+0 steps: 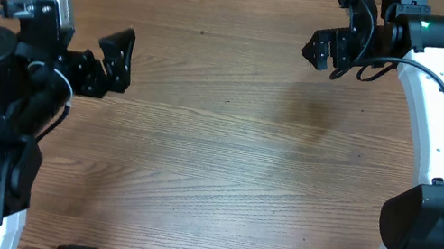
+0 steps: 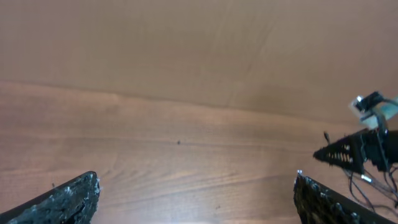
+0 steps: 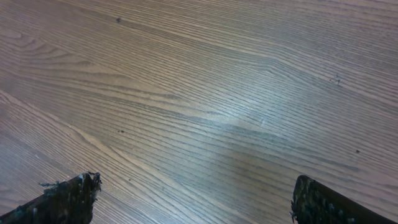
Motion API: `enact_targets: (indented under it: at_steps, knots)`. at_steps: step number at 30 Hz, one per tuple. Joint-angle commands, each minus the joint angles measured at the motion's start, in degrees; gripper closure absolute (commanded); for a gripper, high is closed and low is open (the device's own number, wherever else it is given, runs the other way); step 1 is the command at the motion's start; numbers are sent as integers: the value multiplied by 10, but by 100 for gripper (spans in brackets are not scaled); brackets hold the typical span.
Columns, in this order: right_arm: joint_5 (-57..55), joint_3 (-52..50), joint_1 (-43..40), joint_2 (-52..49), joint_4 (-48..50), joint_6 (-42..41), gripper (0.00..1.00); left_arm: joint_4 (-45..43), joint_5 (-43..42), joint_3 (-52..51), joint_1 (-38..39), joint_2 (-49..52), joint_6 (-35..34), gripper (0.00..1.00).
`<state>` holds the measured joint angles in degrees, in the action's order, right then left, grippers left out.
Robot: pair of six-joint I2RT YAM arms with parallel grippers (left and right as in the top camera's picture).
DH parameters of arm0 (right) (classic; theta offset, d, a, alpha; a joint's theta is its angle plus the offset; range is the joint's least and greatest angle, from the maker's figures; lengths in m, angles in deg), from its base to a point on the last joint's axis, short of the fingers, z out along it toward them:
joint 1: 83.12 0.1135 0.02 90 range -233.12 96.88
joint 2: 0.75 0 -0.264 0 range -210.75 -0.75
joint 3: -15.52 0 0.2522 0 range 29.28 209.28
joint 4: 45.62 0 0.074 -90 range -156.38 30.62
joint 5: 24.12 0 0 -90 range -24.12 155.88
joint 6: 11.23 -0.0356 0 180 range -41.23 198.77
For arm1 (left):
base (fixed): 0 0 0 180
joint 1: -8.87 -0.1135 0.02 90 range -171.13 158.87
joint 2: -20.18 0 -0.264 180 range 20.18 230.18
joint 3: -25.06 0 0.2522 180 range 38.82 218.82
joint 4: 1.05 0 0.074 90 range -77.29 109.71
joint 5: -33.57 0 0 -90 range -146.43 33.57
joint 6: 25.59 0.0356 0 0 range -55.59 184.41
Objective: Untangle cables
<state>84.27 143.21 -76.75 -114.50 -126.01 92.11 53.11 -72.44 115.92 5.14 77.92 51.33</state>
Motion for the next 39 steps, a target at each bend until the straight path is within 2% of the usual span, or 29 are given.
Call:
enact_targets:
  at_steps: [1, 5, 9, 16, 21, 25, 32, 35, 39]
  knots:
    - [-4, -3, -1, -2, 3, 2, 0, 23, 1, -34, 5, -24, 11, 0]
    - [-4, -3, -1, -2, 3, 2, 0, 35, 3, -87, 11, -57, 9, 0]
    - [-4, -3, -1, -2, 3, 2, 0, -28, 16, -169, 21, -99, 25, 0]
    - [-4, -3, -1, -2, 3, 2, 0, -290, -43, -380, 50, -206, 153, 0]
    - [-4, -3, -1, -2, 3, 2, 0, -475, -94, -531, 50, -296, 157, 0]
    - [-4, -3, -1, -2, 3, 2, 0, -579, -95, -646, 50, -383, 157, 1]
    - [-4, -3, -1, -2, 3, 2, 0, -605, -89, -766, 37, -518, 157, 1]
    - [-4, -3, -1, -2, 3, 2, 0, -527, -77, -768, 32, -569, 158, 0]
    - [-4, -3, -1, -2, 3, 2, 0, -485, -64, -768, 23, -575, 159, 0]
